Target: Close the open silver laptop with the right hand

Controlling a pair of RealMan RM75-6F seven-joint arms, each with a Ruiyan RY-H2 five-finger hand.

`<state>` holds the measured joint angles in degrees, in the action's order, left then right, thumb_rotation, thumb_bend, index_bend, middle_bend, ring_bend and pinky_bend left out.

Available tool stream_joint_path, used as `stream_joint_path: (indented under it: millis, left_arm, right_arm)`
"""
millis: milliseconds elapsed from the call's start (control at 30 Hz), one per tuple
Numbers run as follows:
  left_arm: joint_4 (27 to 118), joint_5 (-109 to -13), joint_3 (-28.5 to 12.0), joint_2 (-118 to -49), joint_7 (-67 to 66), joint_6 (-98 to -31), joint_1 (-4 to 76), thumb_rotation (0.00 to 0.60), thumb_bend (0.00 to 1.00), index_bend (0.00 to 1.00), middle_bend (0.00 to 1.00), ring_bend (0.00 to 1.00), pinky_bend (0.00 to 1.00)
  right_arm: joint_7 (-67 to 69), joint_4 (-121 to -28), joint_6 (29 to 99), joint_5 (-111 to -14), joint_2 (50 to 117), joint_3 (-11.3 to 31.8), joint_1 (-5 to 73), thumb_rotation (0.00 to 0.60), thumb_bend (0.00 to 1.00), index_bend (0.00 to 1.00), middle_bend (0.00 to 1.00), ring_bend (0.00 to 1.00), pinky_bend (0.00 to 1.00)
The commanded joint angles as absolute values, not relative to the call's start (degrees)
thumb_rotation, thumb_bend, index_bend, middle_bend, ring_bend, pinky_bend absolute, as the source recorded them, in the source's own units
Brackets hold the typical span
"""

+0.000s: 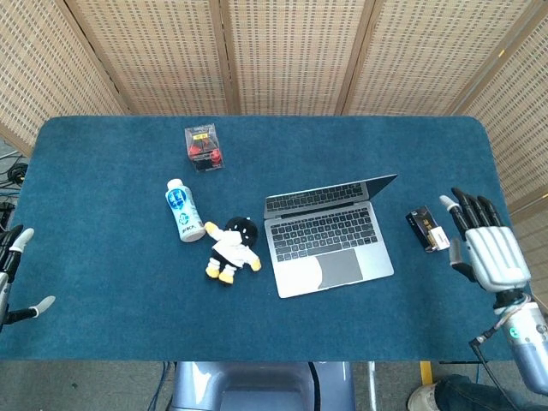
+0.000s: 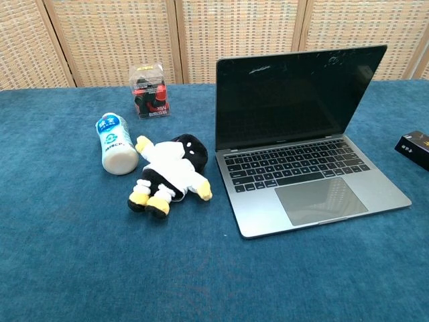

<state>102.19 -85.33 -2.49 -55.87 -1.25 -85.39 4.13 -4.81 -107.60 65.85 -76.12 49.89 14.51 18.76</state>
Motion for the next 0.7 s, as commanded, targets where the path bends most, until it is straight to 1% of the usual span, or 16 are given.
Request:
stream_joint_path:
  millis: [33, 233, 400, 533, 600, 700]
  left_arm:
    - [102.07, -84.54, -2.79, -55.95, -1.36, -84.73, 4.48, 0.6, 0.0, 0.0, 0.0, 0.0, 0.0]
    - [102.09, -83.11, -3.2, -56.04, -1.85, -83.34, 5.19, 0.6, 0.0, 0.0, 0.0, 0.0, 0.0]
    - [101.88, -82.1, -3.4, -56.14, -1.9, -82.3, 5.65, 0.6, 0.0, 0.0, 0.0, 0.0, 0.0]
    - [101.68, -81.43, -3.65, -56.08, -1.55, -82.03, 5.78, 0.6, 0.0, 0.0, 0.0, 0.0, 0.0]
    - [101.64, -81.03, -3.7, -56.1, -1.5, -81.65, 5.93, 0.6, 0.0, 0.0, 0.0, 0.0, 0.0]
    - [101.52, -80.57, -3.74, -56.17, -1.65, -81.12, 6.16, 0.6, 0.0, 0.0, 0.0, 0.0, 0.0]
  right_arm:
    - [-5.34, -108.57, 58.05, -68.67, 48.19, 19.1, 26.4, 0.6, 1.0, 0.0, 0.0, 0.0, 0.0]
    - [-10.22, -106.76, 52.93, -60.87, 51.86, 21.06, 34.19, 0.6, 1.0, 0.06, 0.01, 0.0, 0.0]
    - [-13.65, -103.34, 49.34, -55.7, 57.07, 21.28, 40.48, 0.6, 1.0, 0.15, 0.07, 0.0, 0.0]
    - [-17.09, -100.28, 48.47, -51.84, 60.96, 20.54, 44.45, 0.6, 1.0, 0.19, 0.12, 0.0, 0.0]
    - [-18.76, -99.73, 47.95, -49.73, 61.99, 19.99, 46.13, 0.6, 1.0, 0.21, 0.15, 0.0, 0.0]
    - [-20.09, -99.68, 47.55, -47.25, 62.87, 19.45, 47.82, 0.6, 1.0, 0.21, 0.16, 0.01, 0.01]
